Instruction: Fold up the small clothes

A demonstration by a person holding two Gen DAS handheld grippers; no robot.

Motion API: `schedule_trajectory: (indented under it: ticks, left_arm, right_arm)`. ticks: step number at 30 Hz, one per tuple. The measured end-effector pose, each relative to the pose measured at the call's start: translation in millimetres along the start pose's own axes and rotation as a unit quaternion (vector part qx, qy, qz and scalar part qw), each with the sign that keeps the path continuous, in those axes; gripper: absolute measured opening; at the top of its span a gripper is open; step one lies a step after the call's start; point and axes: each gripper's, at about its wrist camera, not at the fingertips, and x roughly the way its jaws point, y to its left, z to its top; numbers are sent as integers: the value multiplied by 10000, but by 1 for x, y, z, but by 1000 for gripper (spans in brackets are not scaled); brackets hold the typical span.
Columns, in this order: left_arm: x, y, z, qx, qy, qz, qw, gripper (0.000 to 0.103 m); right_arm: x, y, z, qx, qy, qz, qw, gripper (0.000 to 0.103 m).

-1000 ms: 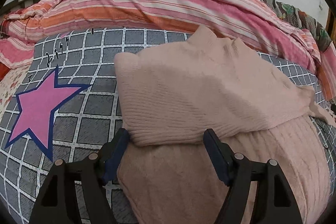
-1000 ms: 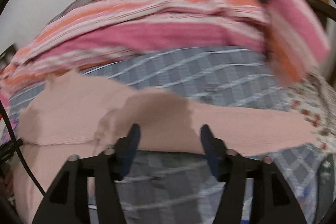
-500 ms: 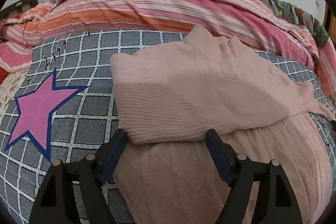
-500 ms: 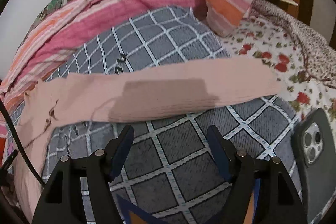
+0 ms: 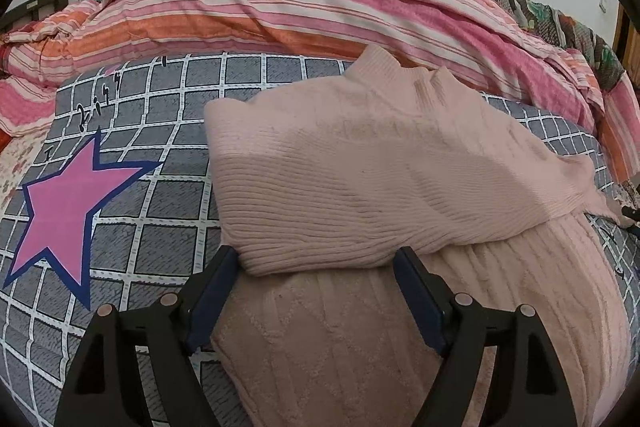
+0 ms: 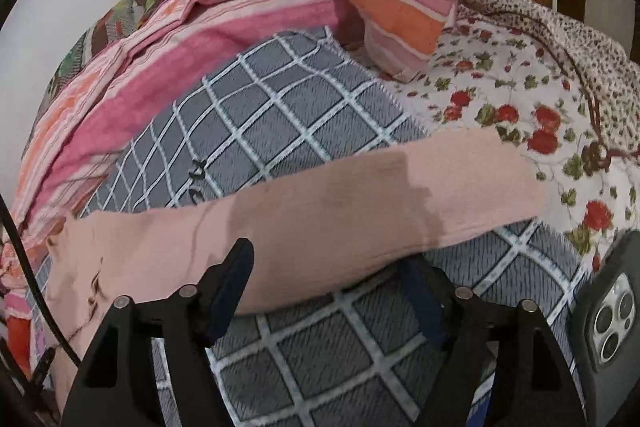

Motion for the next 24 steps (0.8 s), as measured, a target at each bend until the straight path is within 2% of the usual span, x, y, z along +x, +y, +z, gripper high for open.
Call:
schedule_trajectory:
  ticks: [1, 2, 3, 5, 8, 11, 15, 20, 24]
  left_arm:
    - [0, 1, 0, -15, -11, -18, 10000, 79]
    - [-1, 2, 0, -39, -33, -45, 10000, 79]
    - [-2, 2, 0, -59, -47, -64, 10000, 79]
    - [-3, 4, 0, -122, -73, -114, 9998, 79]
    - [-6, 9, 0, -246, -133, -186, 9994, 79]
    - [-11, 15, 0, -422, -244, -158, 9987, 79]
    - [-18, 32, 0, -831, -373, -187, 9957, 79]
    - [-29, 49, -2, -975, -519, -13, 9939, 79]
    - [-37, 65, -4, -1129, -575, 78, 9919, 79]
  right_arm:
    - [1, 2, 2, -69, -66, -66, 9999, 48]
    - [2, 4, 3, -167, -114, -146, 9997, 25]
    - [4, 7, 4, -281, -125, -209, 9993, 10]
    - [5, 12, 6, -426, -217, -228, 9986, 8]
    - [-13, 29, 3, -792, -705, -327, 9938, 6]
    - [-40, 55, -2, -1126, -1275, -405, 9846, 6]
    - [-66, 98, -8, -1460, -1680, -300, 9745, 6]
    - [-83, 170, -13, -1960, -1741, -69, 9650, 6]
    - [-94, 247, -27, -2448, -1716, 280, 9539, 6]
